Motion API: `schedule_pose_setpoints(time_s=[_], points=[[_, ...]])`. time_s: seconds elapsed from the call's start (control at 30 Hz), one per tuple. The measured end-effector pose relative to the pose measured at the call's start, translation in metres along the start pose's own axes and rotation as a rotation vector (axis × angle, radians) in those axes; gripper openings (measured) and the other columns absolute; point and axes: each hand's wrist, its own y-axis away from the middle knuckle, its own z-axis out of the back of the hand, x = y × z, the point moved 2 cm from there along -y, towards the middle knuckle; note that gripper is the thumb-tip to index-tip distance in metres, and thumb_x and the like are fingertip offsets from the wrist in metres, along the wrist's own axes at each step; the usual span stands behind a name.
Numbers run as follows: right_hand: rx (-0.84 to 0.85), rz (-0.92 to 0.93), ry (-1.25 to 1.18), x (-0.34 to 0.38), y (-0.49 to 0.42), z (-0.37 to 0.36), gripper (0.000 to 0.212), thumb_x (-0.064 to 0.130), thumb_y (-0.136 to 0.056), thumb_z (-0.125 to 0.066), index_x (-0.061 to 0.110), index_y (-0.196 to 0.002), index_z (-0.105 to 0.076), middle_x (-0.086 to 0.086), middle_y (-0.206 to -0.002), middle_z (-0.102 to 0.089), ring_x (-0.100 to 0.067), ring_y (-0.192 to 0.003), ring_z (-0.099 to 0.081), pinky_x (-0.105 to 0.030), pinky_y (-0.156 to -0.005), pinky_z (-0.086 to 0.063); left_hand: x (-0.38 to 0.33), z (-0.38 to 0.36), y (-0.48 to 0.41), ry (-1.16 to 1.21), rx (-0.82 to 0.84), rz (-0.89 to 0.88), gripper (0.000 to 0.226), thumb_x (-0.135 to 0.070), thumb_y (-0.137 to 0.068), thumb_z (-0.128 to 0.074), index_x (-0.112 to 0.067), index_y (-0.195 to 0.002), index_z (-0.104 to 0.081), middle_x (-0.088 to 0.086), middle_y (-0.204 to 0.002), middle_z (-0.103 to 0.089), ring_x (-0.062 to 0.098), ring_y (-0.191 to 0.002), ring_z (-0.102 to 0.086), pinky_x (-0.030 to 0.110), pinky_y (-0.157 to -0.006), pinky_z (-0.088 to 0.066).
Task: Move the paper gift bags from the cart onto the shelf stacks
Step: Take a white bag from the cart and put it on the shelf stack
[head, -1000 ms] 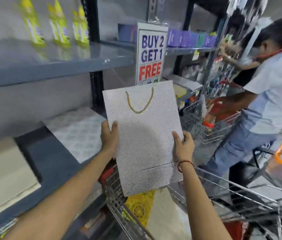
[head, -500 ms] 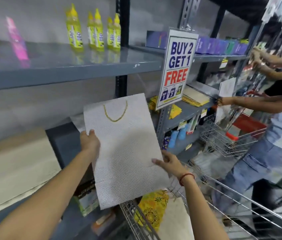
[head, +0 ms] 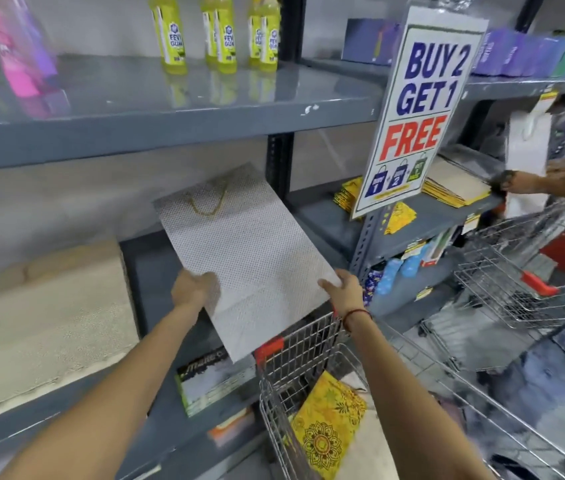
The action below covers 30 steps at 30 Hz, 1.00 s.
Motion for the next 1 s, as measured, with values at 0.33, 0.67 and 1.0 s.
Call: schedule_pose_setpoints(time_s=[0.33,0.67,1.0], points=[[-0.049,0.007,0.516,0.0,-0.052,-0.04,0.05,0.038,-0.089,-0.055,-0.001,-0.119,-0.055,-0.023,-0.13,-0.047,-0.039,-0.122,-0.04,-0.045,-0.099,-0.039,-0.001,-0.032,-0.008,-0.402,0.406,-0.03,0.135,-0.056,-0.056,-0.081,-0.017,-0.15,0.007,0.006,-0.16,0.004,0.024,-0.148,-0.003,0.04,-0.121,-0.014],[0.024,0.12,0.698,0.007,-0.066,-0.042,0.058,0.045,-0.093,-0.042,-0.006,-0.118,-0.051,-0.027,-0.13,-0.048,-0.04,-0.121,-0.041,-0.046,-0.099,-0.038,0.009,-0.034,0.023,-0.716,0.322,-0.188,0.118,-0.03,-0.057,-0.088,-0.003,-0.147,-0.017,0.02,-0.152,-0.018,0.037,-0.138,-0.031,0.041,-0.115,-0.029],[0.05,0.159,0.53,-0.018,-0.06,-0.036,0.055,0.043,-0.091,-0.048,-0.006,-0.116,-0.052,-0.028,-0.128,-0.047,-0.04,-0.119,-0.039,-0.045,-0.101,-0.033,0.008,-0.03,0.014,-0.859,0.375,-0.177,0.101,-0.036,-0.067,-0.081,-0.005,-0.145,-0.024,0.019,-0.148,-0.028,0.035,-0.135,-0.034,0.038,-0.109,-0.033]])
